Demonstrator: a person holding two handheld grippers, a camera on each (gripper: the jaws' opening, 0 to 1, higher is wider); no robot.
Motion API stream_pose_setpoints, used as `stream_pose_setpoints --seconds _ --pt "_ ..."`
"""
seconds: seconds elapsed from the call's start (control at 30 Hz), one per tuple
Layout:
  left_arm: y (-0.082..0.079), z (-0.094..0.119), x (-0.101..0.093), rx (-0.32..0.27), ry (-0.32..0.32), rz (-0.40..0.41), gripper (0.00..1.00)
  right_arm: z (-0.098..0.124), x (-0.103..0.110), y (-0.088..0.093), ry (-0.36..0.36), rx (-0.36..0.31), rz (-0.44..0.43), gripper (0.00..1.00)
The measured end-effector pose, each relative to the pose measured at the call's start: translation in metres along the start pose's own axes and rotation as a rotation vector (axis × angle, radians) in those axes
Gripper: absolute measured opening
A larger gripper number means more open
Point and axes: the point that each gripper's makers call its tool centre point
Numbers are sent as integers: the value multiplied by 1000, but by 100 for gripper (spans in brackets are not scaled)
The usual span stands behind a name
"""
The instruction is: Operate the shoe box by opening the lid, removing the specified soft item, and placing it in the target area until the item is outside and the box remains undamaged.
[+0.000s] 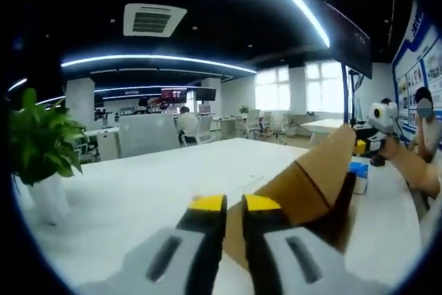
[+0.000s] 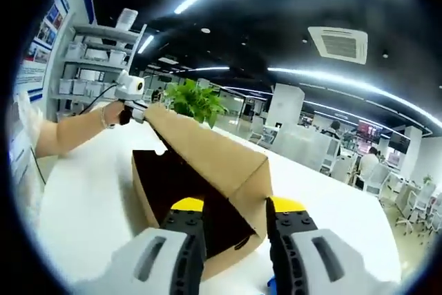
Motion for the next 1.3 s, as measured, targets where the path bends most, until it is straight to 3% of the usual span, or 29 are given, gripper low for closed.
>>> stream_pose_setpoints --seconds 0.4,0.7,0.73,0.77,1.13,1.17,1.23,1.27,1.3 --pt "19 7 -9 36 -2 -5 6 10 23 18 -96 106 -99 43" --pt "32 13 -13 38 5 20 6 13 29 30 -119 126 -94 47" --pt "34 14 -13 45 6 19 6 14 34 33 -138 139 -128 48" --pt "38 14 -13 59 6 15 6 15 35 36 -134 147 -156 49" --pt "54 19 -17 93 18 30 6 16 37 54 -121 157 -153 44" --pt "54 19 -19 91 26 38 9 16 38 55 -122 153 -153 43" --pt "53 17 -38 78 96 171 20 15 45 57 -142 148 -169 42" --pt "55 16 -43 94 116 191 22 14 48 56 -145 142 -170 41" --pt "57 14 -42 92 101 135 22 13 51 57 -145 144 -159 41"
Point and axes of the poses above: the point that each gripper's makers call its tool centre point, and the gripper's own axes: z roughly backward along the fingers, x roughly to its left, y roughly out of its underside, and after that the axes turned 10 degrees about -x, right-handed
